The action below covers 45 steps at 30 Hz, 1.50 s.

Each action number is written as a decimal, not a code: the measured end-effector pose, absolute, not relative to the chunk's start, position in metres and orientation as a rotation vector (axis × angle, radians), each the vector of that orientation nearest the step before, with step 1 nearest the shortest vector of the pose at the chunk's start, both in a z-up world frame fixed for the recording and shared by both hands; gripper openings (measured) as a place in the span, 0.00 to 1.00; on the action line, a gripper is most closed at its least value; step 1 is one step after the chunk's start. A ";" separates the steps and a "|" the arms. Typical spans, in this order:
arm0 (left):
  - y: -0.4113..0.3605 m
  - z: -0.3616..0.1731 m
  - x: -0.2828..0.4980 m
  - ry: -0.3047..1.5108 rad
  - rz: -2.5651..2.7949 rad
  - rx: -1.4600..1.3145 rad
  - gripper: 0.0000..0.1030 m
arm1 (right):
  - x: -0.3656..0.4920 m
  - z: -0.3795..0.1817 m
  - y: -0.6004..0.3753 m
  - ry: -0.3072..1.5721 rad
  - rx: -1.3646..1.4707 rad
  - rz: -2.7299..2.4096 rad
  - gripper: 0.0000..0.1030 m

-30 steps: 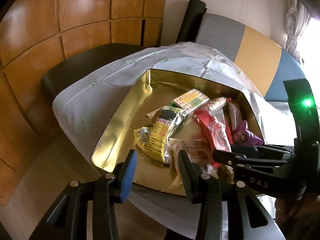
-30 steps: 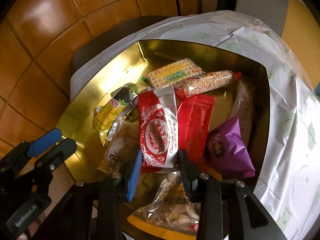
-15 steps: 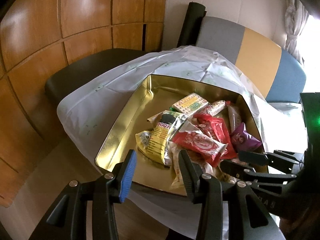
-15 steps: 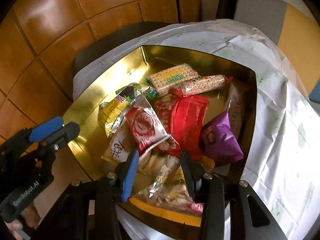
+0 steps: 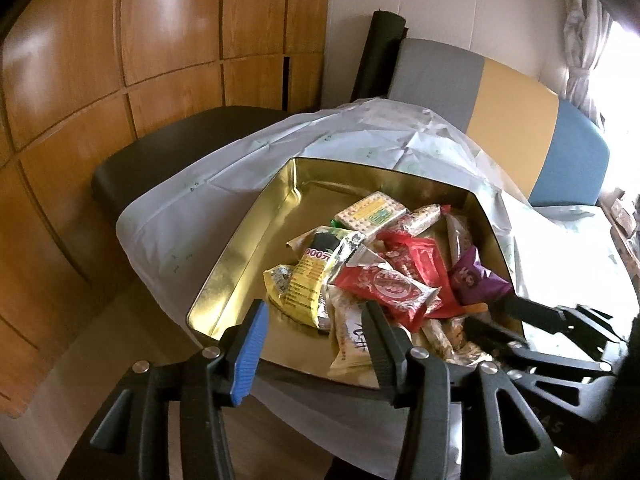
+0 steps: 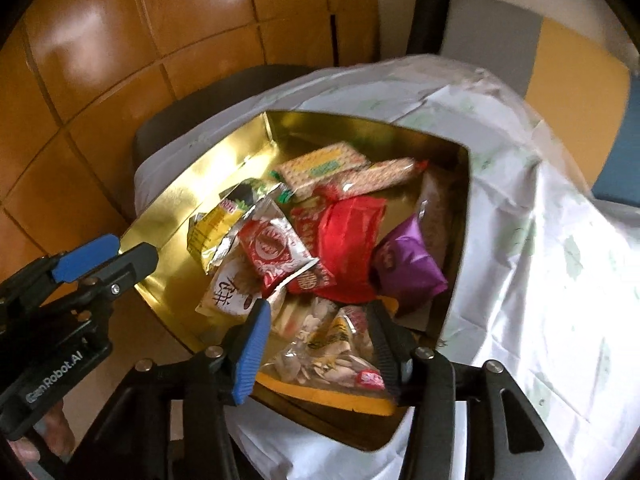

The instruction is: Organize snacks

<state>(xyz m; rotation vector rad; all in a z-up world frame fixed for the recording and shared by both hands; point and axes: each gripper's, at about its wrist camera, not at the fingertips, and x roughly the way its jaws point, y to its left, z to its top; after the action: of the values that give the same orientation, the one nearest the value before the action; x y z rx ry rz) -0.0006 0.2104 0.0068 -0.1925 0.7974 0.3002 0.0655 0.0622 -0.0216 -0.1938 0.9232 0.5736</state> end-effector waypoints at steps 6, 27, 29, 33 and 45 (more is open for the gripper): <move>0.201 0.013 -0.006 0.761 0.341 -0.179 0.48 | 0.047 -0.006 0.034 0.822 -0.137 0.441 0.62; 0.172 0.035 -0.022 0.676 0.416 -0.148 0.58 | 0.015 -0.004 0.000 0.755 -0.094 0.352 0.72; 0.170 0.037 -0.023 0.668 0.441 -0.133 0.58 | 0.015 -0.003 0.000 0.753 -0.094 0.351 0.72; 0.165 0.040 -0.024 0.649 0.472 -0.099 0.58 | 0.015 -0.004 0.000 0.753 -0.095 0.353 0.73; 0.166 0.040 -0.023 0.654 0.477 -0.109 0.58 | 0.016 -0.006 0.002 0.759 -0.098 0.362 0.74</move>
<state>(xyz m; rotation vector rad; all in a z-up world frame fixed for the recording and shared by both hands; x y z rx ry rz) -0.0229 0.1663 0.0397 -0.1086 0.6538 0.4773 0.0157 0.0018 -0.0057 -0.0976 0.7588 0.3617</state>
